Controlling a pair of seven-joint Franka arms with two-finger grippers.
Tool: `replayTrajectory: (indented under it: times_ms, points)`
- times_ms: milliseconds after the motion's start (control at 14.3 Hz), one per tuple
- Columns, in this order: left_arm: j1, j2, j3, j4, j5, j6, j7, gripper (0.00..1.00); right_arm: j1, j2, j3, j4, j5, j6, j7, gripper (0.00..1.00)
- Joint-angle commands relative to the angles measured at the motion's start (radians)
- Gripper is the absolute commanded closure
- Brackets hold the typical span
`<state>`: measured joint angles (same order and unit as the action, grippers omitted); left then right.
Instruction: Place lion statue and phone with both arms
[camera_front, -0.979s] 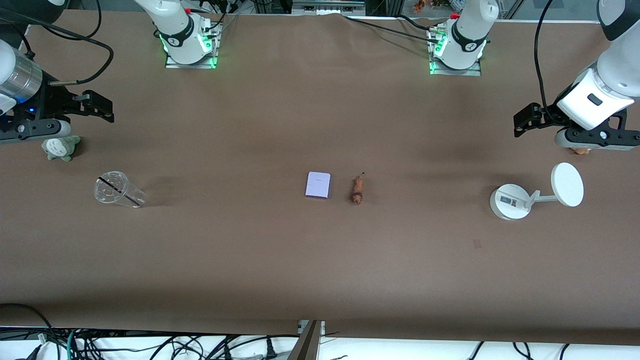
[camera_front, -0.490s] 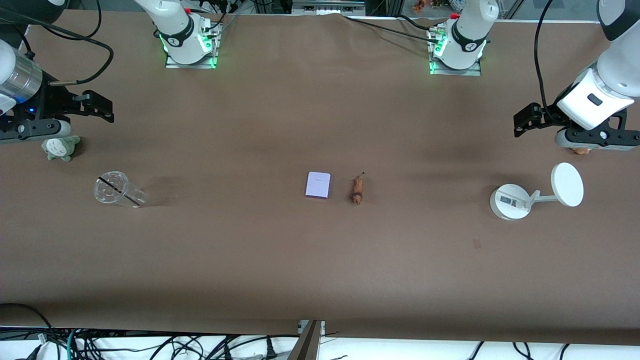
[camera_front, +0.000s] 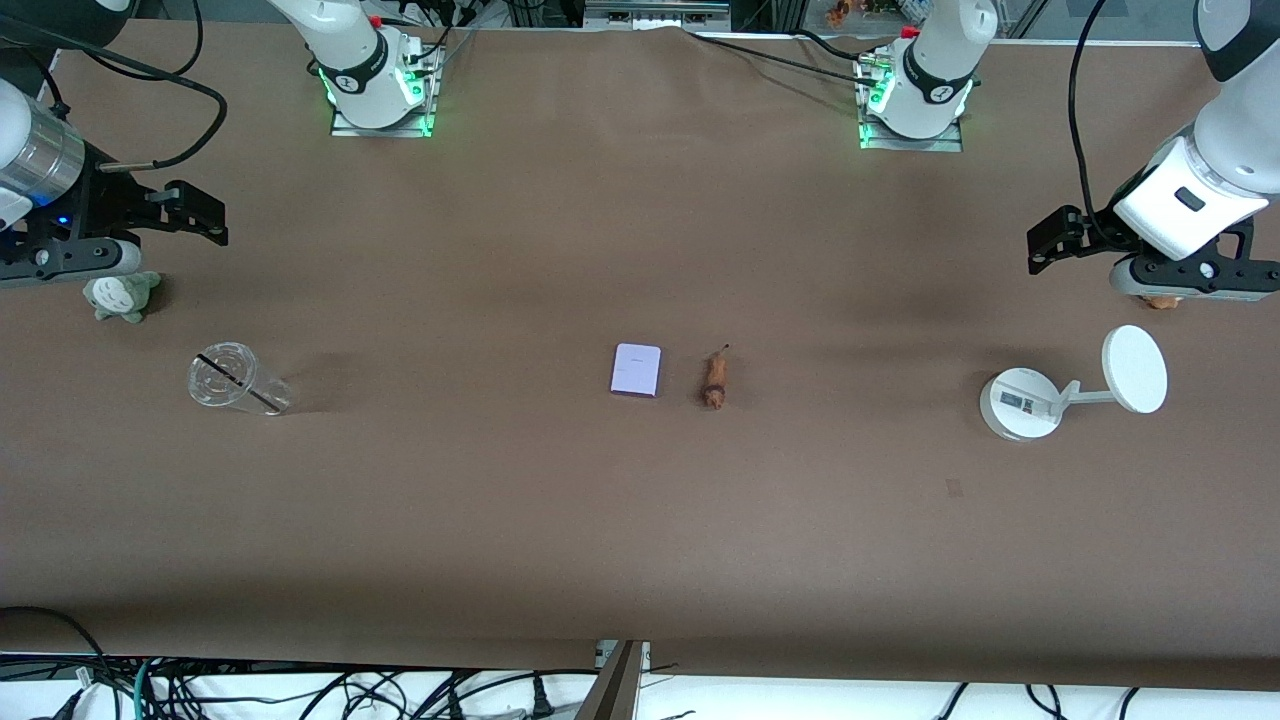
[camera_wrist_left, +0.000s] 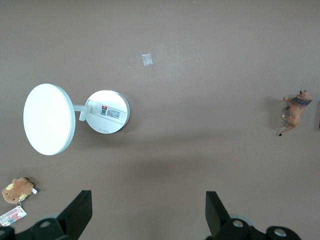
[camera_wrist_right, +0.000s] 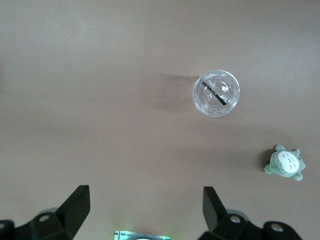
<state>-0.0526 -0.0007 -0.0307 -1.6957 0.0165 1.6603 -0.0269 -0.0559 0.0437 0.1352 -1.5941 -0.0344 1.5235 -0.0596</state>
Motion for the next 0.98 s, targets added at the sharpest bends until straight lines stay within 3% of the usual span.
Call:
replayTrajectory:
  times_ms: [0,700,909]
  points:
    - [0.0,0.004,-0.001,0.021,-0.018,-0.022,0.007,0.0,-0.012,0.011,0.007,0.026,0.013,-0.006,-0.006,0.0]
    - [-0.006,0.008,-0.005,0.016,-0.023,-0.039,0.019,0.0,-0.035,0.011,-0.02,0.026,0.016,-0.016,-0.014,0.0]
    - [-0.027,0.048,-0.056,0.019,-0.024,-0.071,0.018,0.0,-0.051,0.013,-0.031,0.026,0.016,-0.017,-0.019,0.0]
